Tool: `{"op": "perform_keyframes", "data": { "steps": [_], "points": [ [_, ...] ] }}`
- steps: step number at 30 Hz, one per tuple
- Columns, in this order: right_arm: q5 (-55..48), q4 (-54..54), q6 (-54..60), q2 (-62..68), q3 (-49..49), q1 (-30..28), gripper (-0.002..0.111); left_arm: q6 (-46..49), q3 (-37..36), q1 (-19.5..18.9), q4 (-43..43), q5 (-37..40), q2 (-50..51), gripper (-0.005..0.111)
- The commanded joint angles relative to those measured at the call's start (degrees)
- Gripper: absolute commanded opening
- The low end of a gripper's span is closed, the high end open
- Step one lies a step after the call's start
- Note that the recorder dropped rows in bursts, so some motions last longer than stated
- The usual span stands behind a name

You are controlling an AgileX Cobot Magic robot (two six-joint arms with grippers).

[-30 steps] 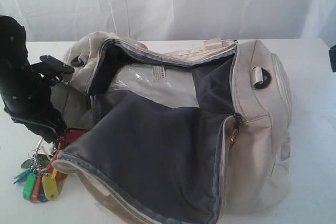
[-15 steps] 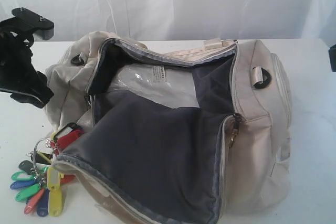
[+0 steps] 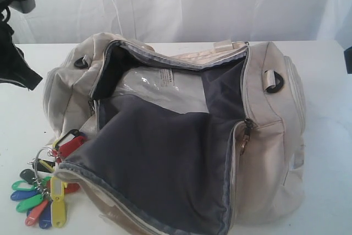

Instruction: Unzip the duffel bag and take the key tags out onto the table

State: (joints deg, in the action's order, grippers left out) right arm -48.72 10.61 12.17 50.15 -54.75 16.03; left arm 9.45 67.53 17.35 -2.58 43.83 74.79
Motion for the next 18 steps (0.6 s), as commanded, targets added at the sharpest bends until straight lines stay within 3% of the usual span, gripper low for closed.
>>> {"op": "perform_keyframes", "data": {
  "steps": [1, 7, 13, 18],
  "points": [
    [0.78, 0.28, -0.25, -0.12, 0.18, -0.06, 0.000, 0.76, -1.62, -0.05, 3.45, 0.64, -6.31, 0.000],
    [1.49, 0.28, -0.25, -0.12, 0.18, -0.06, 0.000, -0.56, -7.07, -0.05, 5.61, -1.45, -17.58, 0.000],
    [4.84, 0.08, 0.80, -0.12, 0.18, -0.06, 0.000, -0.19, -14.68, -0.05, 13.92, -7.43, -33.22, 0.000],
    [5.95, 0.08, 0.55, -0.12, 0.18, -0.06, 0.000, -0.43, -22.76, -0.05, 14.48, -14.08, -42.69, 0.000]
  ]
}}
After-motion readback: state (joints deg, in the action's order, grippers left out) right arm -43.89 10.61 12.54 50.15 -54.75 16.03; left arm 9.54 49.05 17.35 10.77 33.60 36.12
